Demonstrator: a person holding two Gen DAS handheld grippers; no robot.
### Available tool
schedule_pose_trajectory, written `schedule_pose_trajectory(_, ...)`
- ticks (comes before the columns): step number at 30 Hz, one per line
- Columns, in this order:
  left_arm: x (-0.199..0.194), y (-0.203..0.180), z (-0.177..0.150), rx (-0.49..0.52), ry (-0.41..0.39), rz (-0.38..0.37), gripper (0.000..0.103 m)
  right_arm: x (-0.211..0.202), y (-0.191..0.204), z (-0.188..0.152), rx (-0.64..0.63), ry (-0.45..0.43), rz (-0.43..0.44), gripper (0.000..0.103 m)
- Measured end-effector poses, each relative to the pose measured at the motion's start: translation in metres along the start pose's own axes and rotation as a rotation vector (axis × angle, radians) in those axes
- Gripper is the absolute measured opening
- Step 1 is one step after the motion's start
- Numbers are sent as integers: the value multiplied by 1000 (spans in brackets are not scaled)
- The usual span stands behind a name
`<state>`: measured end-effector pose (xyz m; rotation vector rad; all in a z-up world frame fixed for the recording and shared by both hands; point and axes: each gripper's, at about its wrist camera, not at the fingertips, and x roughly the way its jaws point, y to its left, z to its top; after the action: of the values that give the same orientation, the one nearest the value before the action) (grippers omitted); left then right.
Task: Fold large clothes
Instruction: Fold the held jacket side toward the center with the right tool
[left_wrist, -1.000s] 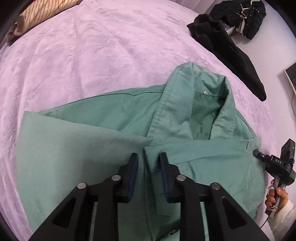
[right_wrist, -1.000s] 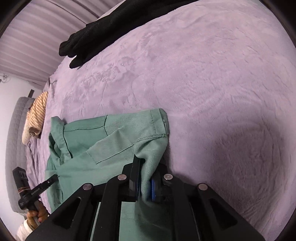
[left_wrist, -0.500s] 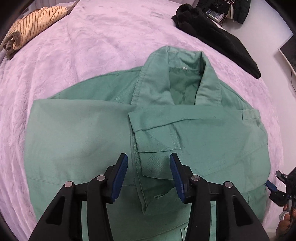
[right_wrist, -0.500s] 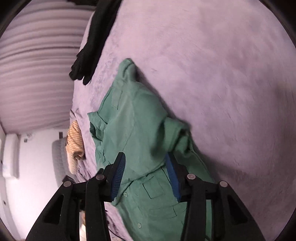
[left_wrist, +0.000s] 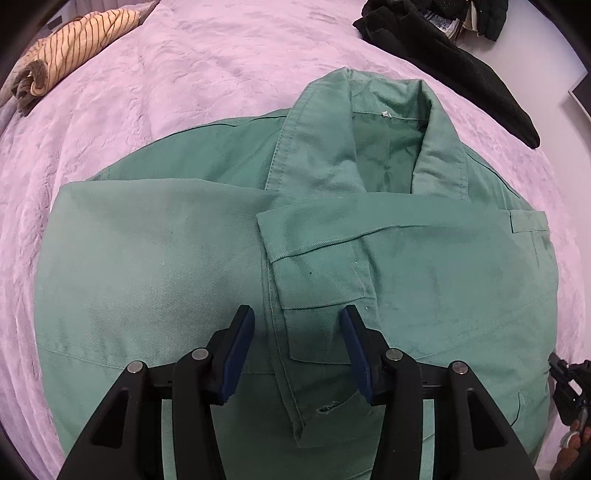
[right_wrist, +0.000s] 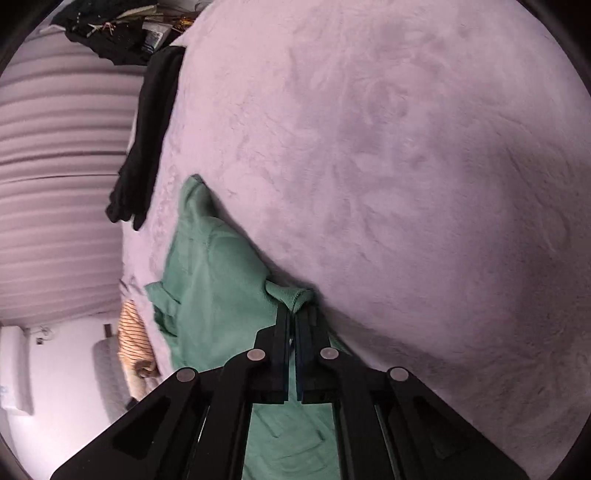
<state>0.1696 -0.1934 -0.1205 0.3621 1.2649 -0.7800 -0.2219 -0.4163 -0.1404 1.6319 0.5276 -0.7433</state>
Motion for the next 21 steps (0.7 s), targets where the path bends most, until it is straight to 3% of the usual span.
schedule_pose_trajectory(4, 2, -6, 3, 8, 1, 11, 51, 5, -15, -8, -11, -10, -19, 1)
schedule_pose_trajectory(11, -30, 9, 3, -11, 0, 31, 51, -26, 4, -8, -95, -19, -119, 2)
schedule_pose_trajectory(15, -53, 6, -6, 10, -25, -6, 51, -45, 29, -6, -239, -41, -125, 3)
schedule_pose_trajectory(21, -31, -9, -30, 65, 28, 37, 51, -5, 83, -14, -486, 28, -165, 3)
